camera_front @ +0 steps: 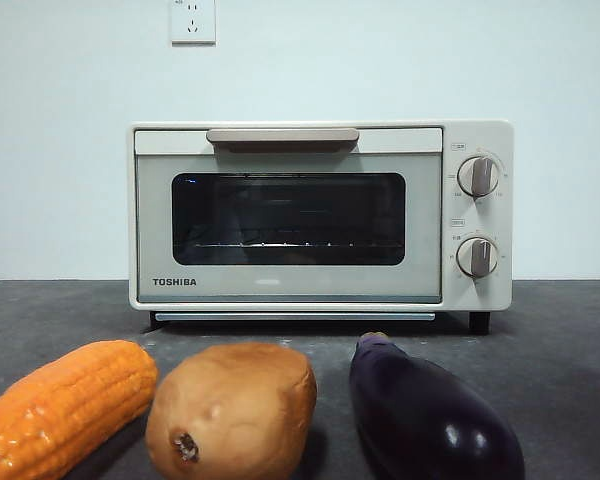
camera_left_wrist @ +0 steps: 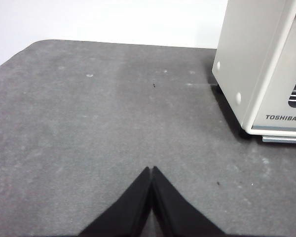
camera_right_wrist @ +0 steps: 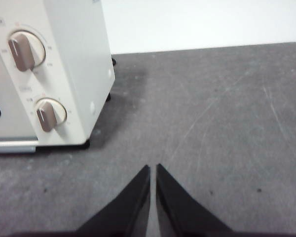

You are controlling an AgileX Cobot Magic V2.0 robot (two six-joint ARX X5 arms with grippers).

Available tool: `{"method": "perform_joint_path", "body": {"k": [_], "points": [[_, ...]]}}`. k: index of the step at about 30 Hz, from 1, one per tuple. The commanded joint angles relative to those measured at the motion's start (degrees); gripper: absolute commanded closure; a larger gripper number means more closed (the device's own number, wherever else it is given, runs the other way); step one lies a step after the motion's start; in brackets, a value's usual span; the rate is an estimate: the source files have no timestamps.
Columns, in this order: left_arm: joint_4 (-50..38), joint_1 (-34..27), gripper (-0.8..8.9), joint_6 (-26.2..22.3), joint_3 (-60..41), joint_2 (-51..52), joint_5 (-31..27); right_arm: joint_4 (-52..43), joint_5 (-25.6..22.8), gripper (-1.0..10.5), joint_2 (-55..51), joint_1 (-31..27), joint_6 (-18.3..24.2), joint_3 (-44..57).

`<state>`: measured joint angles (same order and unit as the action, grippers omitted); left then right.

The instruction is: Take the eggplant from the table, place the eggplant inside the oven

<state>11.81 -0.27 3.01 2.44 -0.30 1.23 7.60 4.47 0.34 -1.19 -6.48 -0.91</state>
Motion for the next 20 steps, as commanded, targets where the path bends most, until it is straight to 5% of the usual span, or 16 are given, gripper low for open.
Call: {"method": "perform_joint_path", "body": {"k": [1, 5, 8, 15, 20], "points": [[-1.2, -0.1, 8.09, 4.4, -0.7, 0.1, -0.1, -3.3, 0.0, 9.4, -0.1, -0.1, -0.9, 0.2], [-2.7, -0.1, 8.09, 12.7, -0.6, 0.1, 0.1, -8.2, 0.1, 9.4, -0.1, -0.1, -2.0, 0.2], [-3.9, -0.1, 8.09, 17.7, -0.6, 0.1, 0.2, -11.4, 0.1, 9.4, -0.1, -0.1, -6.7, 0.1], [-3.7, -0.1, 8.09, 20.6, 0.0, 0.1, 0.2, -13.9, 0.3, 9.4, -0.1, -0.1, -17.8, -0.7], [2.3, -0.1, 8.09, 22.6, 3.6, -1.1, 0.3, -9.6, 1.7, 9.4, -0.1, -0.1, -19.9, -4.2]]}}
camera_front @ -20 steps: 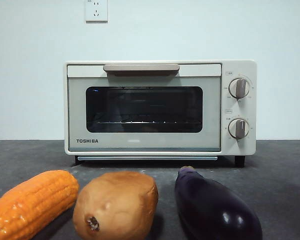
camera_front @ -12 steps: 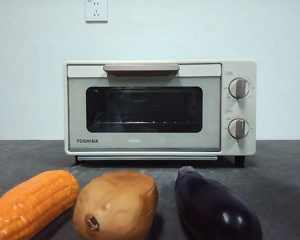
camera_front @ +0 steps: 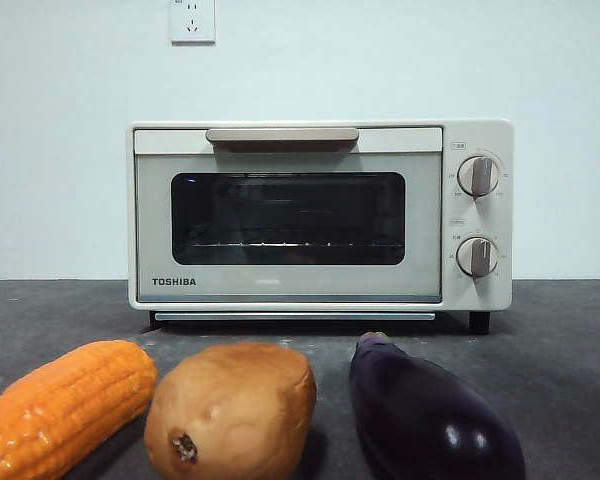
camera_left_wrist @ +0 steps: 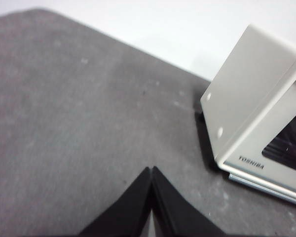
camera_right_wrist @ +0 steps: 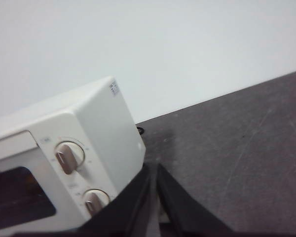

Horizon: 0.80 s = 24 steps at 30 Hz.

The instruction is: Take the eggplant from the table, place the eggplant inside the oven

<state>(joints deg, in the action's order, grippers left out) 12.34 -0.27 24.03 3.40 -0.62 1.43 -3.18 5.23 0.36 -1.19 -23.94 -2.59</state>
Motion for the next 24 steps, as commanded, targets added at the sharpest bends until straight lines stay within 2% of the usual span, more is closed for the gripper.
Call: {"method": "perform_joint_path", "body": {"k": [1, 10, 21, 24], "points": [[3.2, -0.1, 8.09, 1.6, 3.8, -1.5, 0.1, 3.0, 1.0, 9.4, -0.1, -0.1, -2.4, -3.7], [6.1, -0.1, 8.09, 1.5, 15.3, -12.4, 5.3, 18.1, 2.1, 9.4, 6.2, -0.1, -1.7, -17.7], [9.1, 0.0, 8.09, -3.6, 30.6, -32.0, 14.5, 32.6, 10.2, 9.4, 22.9, -0.1, 4.4, -34.1], [10.9, 0.4, 8.09, -5.1, 34.4, -36.9, 17.9, 38.3, 14.7, 9.4, 28.0, -0.1, 6.4, -38.4]]}}
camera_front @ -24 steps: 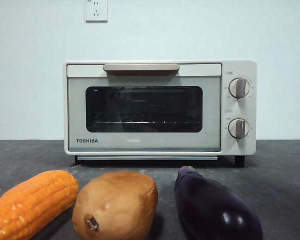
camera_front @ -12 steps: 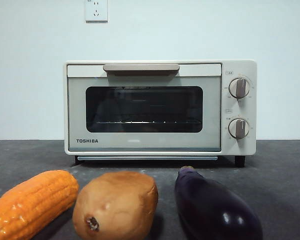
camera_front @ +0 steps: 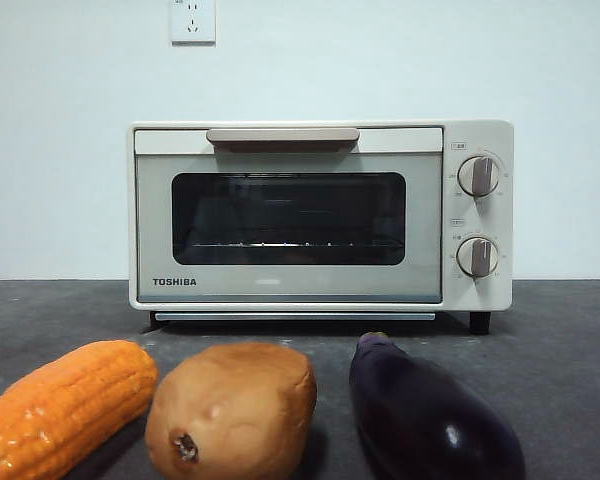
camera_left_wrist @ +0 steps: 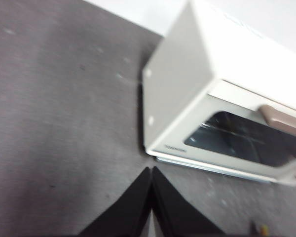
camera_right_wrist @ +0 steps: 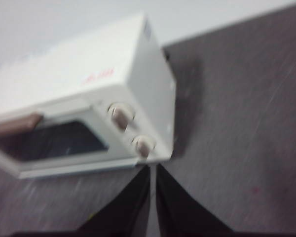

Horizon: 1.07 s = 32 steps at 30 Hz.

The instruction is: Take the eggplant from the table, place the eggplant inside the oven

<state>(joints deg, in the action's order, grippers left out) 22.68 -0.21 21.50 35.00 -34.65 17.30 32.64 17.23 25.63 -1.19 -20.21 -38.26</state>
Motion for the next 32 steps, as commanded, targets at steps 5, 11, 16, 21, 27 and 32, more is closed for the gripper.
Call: {"method": "perform_joint_path", "body": {"k": [5, 11, 16, 21, 27, 32], "points": [[2.2, 2.3, 8.09, -4.1, 7.6, -9.3, 6.1, 9.7, 13.9, 8.6, 10.1, 0.0, 3.1, -8.0], [1.8, 5.9, 8.09, -4.4, 10.1, -13.0, 6.7, 11.6, 25.3, 6.0, 16.2, 2.1, 2.7, -9.0], [1.8, 8.6, 8.09, -4.5, 10.3, -13.6, 6.7, 10.7, 26.7, 5.0, 18.8, 7.4, -0.2, -9.0], [1.8, 10.4, 8.09, -4.5, 10.3, -13.7, 6.7, 7.9, 25.9, 5.0, 21.1, 13.8, -3.1, -9.0], [1.8, 11.8, 8.09, -4.6, 10.3, -13.7, 6.7, 7.0, 17.2, 5.0, 25.7, 24.2, -5.6, -9.0], [1.8, 12.0, 8.09, -4.6, 10.3, -13.7, 6.7, 7.0, 3.6, 5.0, 31.6, 34.1, -9.0, -9.1]]}}
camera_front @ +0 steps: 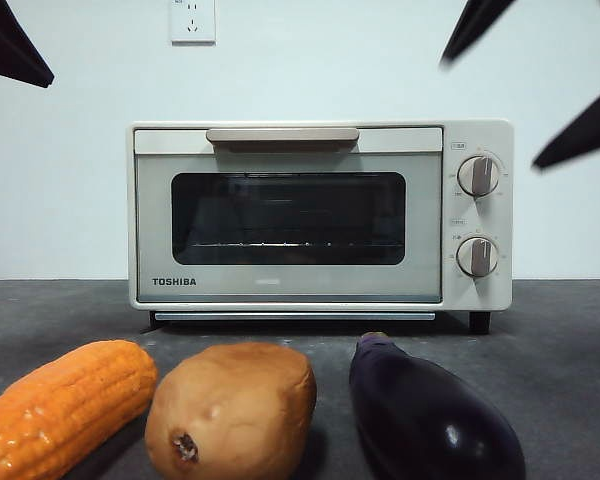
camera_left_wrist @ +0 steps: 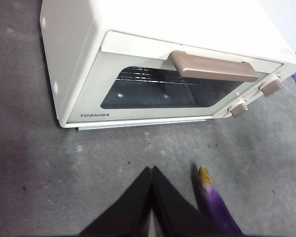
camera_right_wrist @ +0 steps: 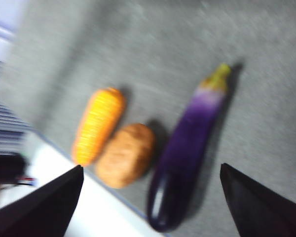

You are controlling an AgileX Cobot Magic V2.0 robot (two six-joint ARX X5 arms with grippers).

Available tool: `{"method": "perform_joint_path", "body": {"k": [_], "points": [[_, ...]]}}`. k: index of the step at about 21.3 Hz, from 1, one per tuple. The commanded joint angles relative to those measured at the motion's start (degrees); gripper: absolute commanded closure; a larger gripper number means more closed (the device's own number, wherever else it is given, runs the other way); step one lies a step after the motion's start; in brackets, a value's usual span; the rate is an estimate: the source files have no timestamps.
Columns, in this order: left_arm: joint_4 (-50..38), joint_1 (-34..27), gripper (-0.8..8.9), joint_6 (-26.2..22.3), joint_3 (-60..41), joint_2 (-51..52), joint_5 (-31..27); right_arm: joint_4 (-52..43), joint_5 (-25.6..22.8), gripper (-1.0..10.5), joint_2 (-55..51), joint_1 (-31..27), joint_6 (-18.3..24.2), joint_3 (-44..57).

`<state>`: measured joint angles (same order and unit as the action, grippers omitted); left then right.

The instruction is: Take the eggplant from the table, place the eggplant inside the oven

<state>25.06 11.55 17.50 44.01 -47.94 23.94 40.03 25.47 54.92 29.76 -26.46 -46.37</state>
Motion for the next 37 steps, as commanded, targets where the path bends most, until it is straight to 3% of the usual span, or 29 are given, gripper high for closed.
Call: {"method": "perform_joint_path", "body": {"k": [1, 6, 12, 19, 30, 32, 36, 37], "points": [[-0.6, 0.2, 8.09, -0.6, 1.3, -0.4, 0.1, -0.4, -6.3, 5.0, 3.7, 4.7, -3.4, -1.0], [-0.6, 0.2, 8.09, -0.6, 1.3, -0.4, 0.1, -0.3, -12.3, 5.0, 13.0, 11.4, -6.6, -2.1], [-0.3, 0.2, 8.09, -0.8, 1.3, -0.4, 0.1, -0.4, -20.1, 5.0, 26.1, 16.9, -7.6, -6.6], [-0.2, 0.2, 8.09, -1.0, 1.3, -0.4, 0.1, -4.6, -21.1, 5.2, 35.6, 18.4, -8.2, -7.1], [-0.1, 0.2, 8.09, -1.6, 1.3, -0.4, 0.1, -5.3, -21.0, 8.1, 36.3, 19.2, -9.1, -7.2], [-0.2, 0.3, 8.09, -1.6, 1.3, -0.4, 0.1, -1.7, -21.1, 8.1, 34.9, 19.2, -6.3, -8.4], [-0.3, 2.3, 8.09, -1.9, 2.2, -1.4, 0.1, 12.1, -21.7, 8.1, 29.3, 19.2, 6.0, -14.2], [-0.3, 3.2, 8.09, -1.9, 3.3, -2.4, 0.1, 15.3, -23.7, 8.1, 27.5, 19.2, 8.6, -15.4]]}}
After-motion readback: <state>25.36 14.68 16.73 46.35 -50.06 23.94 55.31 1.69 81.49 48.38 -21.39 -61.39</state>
